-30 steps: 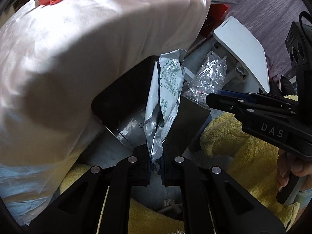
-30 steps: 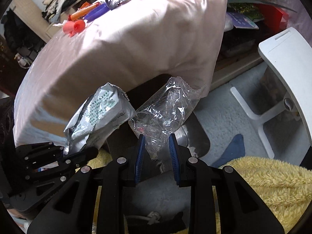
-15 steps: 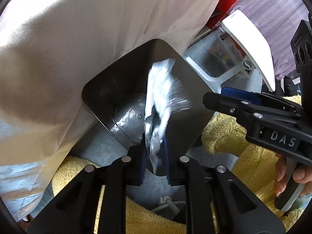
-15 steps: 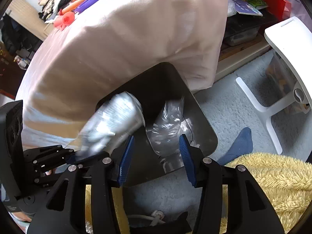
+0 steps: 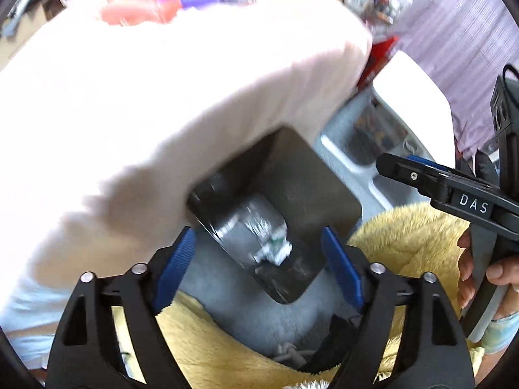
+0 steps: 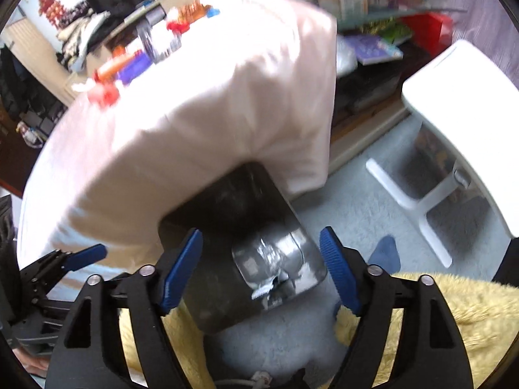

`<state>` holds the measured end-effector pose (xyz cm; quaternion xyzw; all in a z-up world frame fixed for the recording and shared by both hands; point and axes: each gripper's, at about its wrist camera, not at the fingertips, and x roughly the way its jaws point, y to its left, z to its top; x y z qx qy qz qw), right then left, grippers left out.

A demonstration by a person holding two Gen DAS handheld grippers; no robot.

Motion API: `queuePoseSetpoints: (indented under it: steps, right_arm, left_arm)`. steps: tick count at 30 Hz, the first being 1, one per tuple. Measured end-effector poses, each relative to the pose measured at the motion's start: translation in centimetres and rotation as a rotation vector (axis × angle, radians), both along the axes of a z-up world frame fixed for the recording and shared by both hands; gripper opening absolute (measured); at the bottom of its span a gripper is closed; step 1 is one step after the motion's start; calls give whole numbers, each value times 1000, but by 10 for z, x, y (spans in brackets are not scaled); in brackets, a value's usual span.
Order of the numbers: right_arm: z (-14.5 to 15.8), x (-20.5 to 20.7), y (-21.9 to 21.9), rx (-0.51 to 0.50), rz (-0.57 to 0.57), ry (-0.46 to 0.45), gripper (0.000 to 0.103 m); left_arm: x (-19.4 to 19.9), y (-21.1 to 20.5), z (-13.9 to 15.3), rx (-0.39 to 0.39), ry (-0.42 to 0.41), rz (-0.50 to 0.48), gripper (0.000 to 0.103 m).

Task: Collect trash
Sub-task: 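Lower both held items into the black bin and open both grippers, then grasp the pink plastic cup with the left gripper while the right gripper grasps the blister pack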

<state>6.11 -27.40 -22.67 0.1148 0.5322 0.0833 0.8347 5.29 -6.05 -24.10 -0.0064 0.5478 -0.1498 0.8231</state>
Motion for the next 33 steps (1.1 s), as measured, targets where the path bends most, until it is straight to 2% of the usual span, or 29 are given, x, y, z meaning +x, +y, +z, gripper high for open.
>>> queuePoseSetpoints:
  steps: [2,7,9,12,15,18,27,31,33]
  right_arm:
    - [18,3,1,21,2,-45,79]
    - [66,15,13,37,31,-187,84]
    - [79,26,20,40,44,-225,90]
    - [94,47,31,36,63,-274,92]
    - [97,71,44,35,83,-278,92]
    - [96,96,57,35,93,-264,92]
    - [85,151,87,30,131,-242,91]
    - [74,170,92,40,142,-216,84]
    - [69,177,94,41,149,-210,77]
  left_arm:
    - [1,9,22,10,-59,19,85]
    - [11,32,66,31,-178,96,91]
    - [20,42,80,46,-217,127,92]
    - [35,56,94,73,-257,160,94]
    - [55,72,101,67,-260,194,94]
    - [78,87,100,50,-249,231,94]
    - [138,92,83,35,-206,276,93]
    - [164,92,71,22,-172,291,87]
    - [176,92,65,19,-157,300,84]
